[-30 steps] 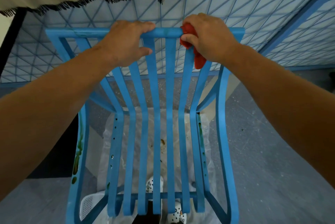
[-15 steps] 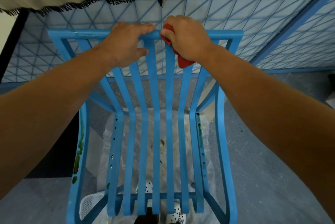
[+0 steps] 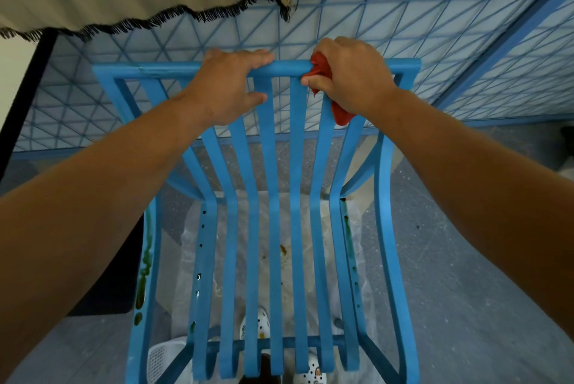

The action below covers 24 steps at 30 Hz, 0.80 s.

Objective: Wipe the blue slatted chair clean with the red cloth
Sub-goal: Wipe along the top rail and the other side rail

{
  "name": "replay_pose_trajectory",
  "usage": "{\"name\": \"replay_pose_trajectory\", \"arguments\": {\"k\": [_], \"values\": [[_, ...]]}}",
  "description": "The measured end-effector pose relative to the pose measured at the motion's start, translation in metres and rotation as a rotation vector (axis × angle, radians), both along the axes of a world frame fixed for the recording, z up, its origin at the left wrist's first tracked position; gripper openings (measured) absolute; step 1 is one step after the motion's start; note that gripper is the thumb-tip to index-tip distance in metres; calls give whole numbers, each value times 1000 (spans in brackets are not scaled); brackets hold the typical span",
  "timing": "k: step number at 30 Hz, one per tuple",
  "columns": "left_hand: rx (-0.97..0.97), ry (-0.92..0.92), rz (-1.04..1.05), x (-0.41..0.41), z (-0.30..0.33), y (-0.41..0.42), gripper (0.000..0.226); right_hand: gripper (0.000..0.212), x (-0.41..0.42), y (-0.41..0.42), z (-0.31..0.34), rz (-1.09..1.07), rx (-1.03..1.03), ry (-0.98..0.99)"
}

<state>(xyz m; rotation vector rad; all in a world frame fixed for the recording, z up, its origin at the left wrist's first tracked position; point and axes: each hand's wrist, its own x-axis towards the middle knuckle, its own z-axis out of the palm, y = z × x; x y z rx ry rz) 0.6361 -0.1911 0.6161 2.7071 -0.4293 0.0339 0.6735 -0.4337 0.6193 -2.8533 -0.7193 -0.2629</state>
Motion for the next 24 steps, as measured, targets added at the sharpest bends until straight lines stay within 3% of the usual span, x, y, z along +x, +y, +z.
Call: {"name": "replay_pose_trajectory", "arguments": {"k": [6, 11, 18, 24], "values": [[-1, -22, -20, 1, -3, 1, 71, 56, 1, 32, 0, 37, -45, -19], [-7, -30, -20, 3, -7, 4, 71, 51, 4, 11, 3, 75, -110, 8], [-19, -26, -24, 2, -7, 3, 72, 43, 5, -12, 8, 1, -95, 63], [-18, -18, -24, 3, -4, 2, 72, 28, 5, 10, 6, -101, -254, -21]]}}
